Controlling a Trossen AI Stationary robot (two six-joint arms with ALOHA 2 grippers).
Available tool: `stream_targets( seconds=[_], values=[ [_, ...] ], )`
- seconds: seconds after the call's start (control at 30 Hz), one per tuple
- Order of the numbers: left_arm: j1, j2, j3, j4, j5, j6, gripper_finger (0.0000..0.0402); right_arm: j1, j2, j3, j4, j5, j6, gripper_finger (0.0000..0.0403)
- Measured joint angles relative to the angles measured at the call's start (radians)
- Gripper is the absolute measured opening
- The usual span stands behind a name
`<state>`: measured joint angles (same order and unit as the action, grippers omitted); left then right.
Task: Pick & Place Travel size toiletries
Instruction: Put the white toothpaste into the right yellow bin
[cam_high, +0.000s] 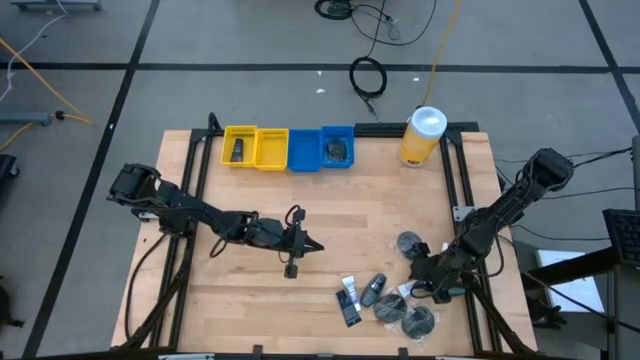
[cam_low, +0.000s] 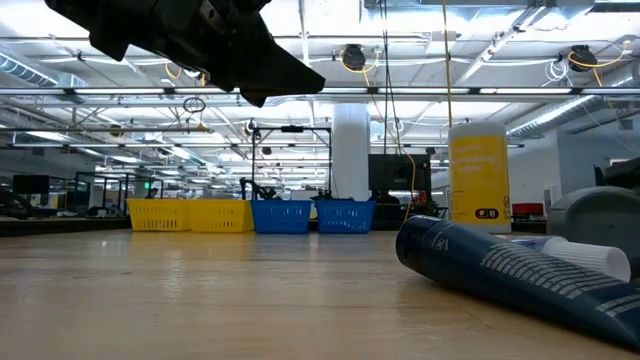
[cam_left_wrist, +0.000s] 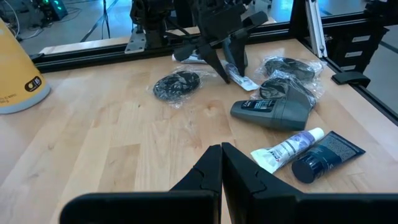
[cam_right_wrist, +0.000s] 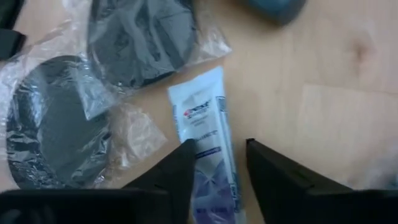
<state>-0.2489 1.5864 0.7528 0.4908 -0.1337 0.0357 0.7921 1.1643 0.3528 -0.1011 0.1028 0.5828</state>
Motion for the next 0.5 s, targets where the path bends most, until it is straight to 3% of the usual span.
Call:
stream_targets(
  seconds=[0.3,0.4,0.5],
  values=[
    [0.000,0.000,0.000,0.000,0.000,0.000,0.0005,-0.001,0.000,-0.002,0.070,0.005,-0.048,0.0013],
    [0.000,0.000,0.000,0.001,0.000,-0.008,0.0005,0.000,-0.021,-0.004,0.068,0.077,-0.049,0.0012],
    [0.000,0.000,0.000,0.030,0.000,-0.026,0.0005,-0.003,-0.067,-0.008,0.059,0.235,-0.091,0.0024]
  ],
)
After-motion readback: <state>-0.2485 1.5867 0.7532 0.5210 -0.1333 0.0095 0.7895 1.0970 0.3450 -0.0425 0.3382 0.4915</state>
